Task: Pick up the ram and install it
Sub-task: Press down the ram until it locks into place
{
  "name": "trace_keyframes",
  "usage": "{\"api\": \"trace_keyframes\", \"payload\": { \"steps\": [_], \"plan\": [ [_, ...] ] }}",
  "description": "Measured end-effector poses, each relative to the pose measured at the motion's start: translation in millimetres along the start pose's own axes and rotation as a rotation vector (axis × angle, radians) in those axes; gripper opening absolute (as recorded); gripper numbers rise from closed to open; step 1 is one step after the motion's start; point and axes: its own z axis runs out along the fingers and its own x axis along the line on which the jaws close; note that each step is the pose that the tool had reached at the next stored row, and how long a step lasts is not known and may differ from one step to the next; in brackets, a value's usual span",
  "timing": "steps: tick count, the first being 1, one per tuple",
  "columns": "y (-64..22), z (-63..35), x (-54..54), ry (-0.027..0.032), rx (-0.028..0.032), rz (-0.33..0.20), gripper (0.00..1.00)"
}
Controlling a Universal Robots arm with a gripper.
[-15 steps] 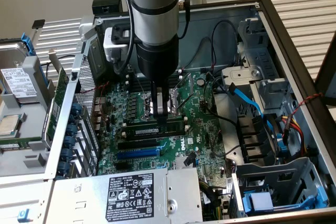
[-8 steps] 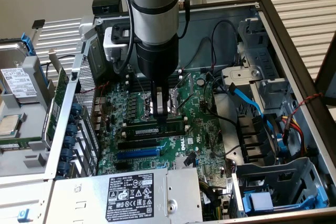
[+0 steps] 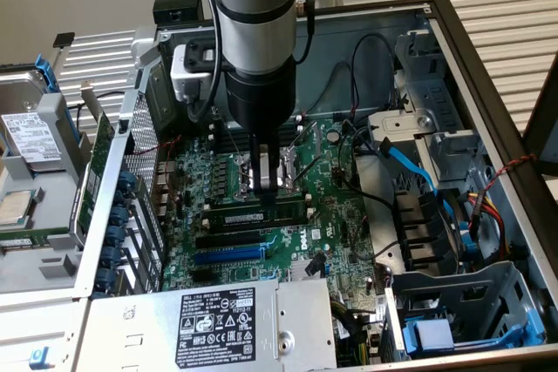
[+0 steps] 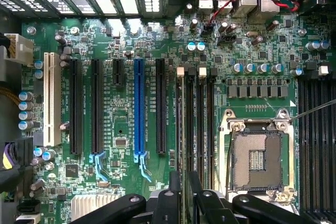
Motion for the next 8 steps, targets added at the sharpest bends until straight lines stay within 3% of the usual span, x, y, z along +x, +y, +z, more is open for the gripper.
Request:
{"api": "trace_keyframes", "payload": {
  "steps": [8],
  "plan": [
    [4.7,-0.5,0.2,-0.0003,0.0001,0.0,0.2]
  ]
}}
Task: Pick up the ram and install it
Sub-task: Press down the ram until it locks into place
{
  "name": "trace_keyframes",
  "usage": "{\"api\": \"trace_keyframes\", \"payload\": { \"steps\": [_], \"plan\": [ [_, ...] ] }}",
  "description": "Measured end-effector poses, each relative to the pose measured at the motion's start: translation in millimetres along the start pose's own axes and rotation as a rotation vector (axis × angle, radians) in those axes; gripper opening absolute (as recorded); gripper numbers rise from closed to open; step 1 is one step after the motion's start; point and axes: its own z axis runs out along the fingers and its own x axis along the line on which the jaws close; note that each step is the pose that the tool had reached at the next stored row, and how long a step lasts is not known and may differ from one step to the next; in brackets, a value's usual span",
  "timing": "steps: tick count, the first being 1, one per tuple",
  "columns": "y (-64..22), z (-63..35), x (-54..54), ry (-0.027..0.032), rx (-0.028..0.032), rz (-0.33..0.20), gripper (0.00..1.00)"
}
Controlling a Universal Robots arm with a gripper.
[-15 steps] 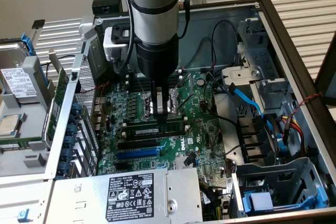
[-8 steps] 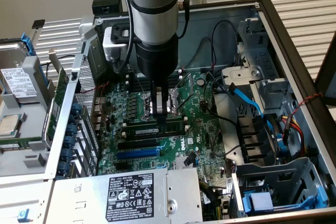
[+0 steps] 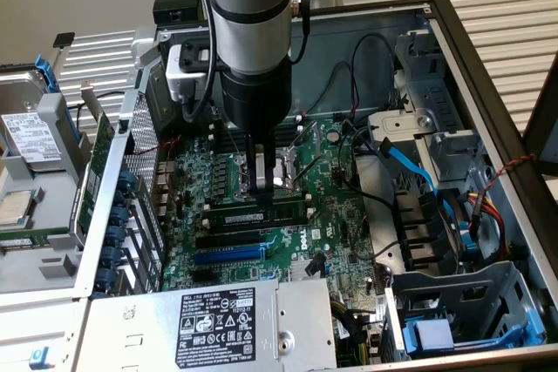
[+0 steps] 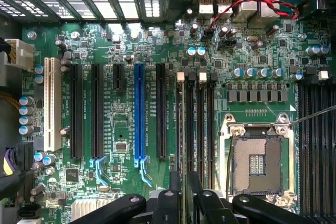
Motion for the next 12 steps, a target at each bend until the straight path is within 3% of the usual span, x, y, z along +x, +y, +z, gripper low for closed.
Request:
{"api": "trace_keyframes", "payload": {
  "steps": [2,4,10,12],
  "plan": [
    [0.2,-0.5,0.0,-0.0015,-0.0002,0.0,0.2],
    [0.3,-0.5,0.0,-0.0113,-0.0007,0.0,0.2],
    [0.2,-0.6,0.2,-0.0196,-0.0011,0.0,0.2],
    [0.2,-0.5,-0.2,-0.0195,-0.0011,-0.001,0.2]
  ]
}}
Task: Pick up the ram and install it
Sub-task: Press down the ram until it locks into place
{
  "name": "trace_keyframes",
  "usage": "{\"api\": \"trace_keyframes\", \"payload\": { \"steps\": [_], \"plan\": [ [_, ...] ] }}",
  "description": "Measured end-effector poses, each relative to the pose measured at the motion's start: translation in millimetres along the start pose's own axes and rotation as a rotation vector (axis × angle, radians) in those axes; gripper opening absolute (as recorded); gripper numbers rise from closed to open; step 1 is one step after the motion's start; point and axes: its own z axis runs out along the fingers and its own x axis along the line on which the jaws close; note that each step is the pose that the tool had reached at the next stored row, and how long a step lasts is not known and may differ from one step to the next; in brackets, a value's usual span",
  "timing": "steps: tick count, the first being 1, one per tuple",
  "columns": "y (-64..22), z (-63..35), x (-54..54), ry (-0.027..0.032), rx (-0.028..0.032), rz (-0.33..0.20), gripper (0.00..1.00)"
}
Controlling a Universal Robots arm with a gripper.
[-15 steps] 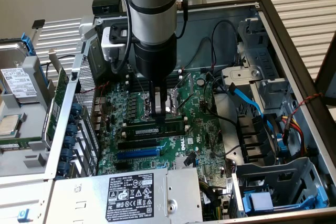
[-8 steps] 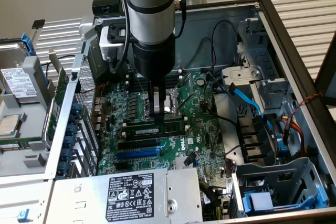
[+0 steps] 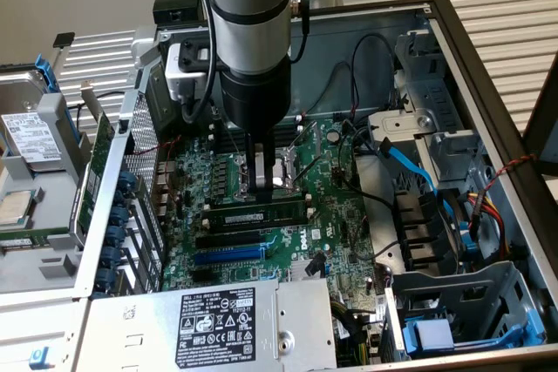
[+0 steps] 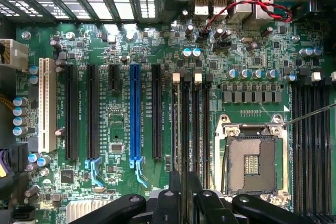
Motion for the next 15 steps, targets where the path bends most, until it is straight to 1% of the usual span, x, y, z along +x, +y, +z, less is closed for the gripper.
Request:
{"api": "trace_keyframes", "payload": {
  "steps": [1,2,6,8,15],
  "plan": [
    [0.0,0.0,-0.7,0.0007,0.0,0.0,0.18],
    [0.1,0.1,-1.5,0.0017,0.0001,0.001,0.11],
    [0.3,0.4,-2.2,0.0068,0.0005,0.004,0.1],
    [0.6,0.8,-2.3,0.0081,0.0006,0.006,0.1],
    [3.4,2.1,-2.3,0.0083,0.0013,0.014,0.1]
  ]
}}
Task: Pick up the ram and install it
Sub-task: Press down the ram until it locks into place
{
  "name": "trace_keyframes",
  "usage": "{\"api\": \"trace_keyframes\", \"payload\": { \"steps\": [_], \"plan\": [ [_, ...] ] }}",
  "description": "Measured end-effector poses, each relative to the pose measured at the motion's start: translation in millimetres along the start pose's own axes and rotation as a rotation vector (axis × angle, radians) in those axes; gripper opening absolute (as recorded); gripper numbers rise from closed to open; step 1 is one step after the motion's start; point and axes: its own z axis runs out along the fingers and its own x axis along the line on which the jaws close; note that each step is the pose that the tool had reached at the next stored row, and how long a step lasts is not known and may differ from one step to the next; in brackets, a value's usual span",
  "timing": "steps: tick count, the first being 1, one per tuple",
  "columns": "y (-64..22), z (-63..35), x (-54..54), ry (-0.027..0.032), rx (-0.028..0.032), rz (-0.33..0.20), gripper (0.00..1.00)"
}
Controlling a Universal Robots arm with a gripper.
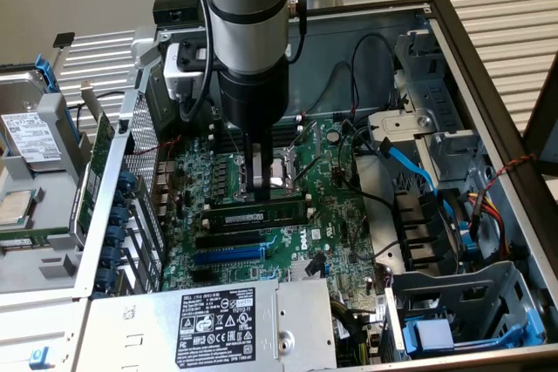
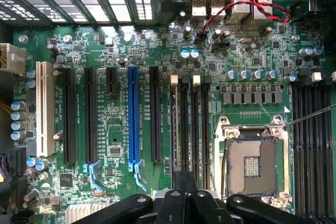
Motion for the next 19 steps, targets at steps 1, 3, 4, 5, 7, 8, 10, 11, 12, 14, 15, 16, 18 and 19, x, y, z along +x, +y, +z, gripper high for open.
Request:
{"api": "trace_keyframes", "payload": {
  "steps": [1,3,4,5,7,8,10,11,12,14,15,16,18,19],
  "plan": [
    [0.5,0.1,0.0,0.0,0.0001,0.001,0.1],
    [1.7,0.4,0.1,0.0,0.0002,0.003,0.1],
    [2.2,0.6,0.1,0.0,0.0002,0.003,0.1],
    [2.5,0.8,0.2,0.0,0.0002,0.004,0.1],
    [2.6,1.7,0.3,0.0,0.0001,0.004,0.1],
    [2.6,2.3,0.3,0.0001,0.0001,0.004,0.1],
    [2.7,3.9,0.3,-0.0001,0.0005,0.004,0.1],
    [2.9,4.4,0.4,0.0,0.0005,0.004,0.1],
    [3.0,4.5,0.4,0.0002,0.0004,0.004,0.1],
    [3.3,5.0,0.5,0.0001,0.0005,0.004,0.1],
    [3.5,5.1,0.5,0.0,0.0006,0.004,0.1],
    [3.5,5.1,0.5,0.0001,0.0005,0.004,0.1],
    [3.6,5.0,0.6,0.0013,0.0005,0.004,0.1],
    [3.6,5.0,0.6,0.0021,0.0006,0.004,0.1]
  ]
}}
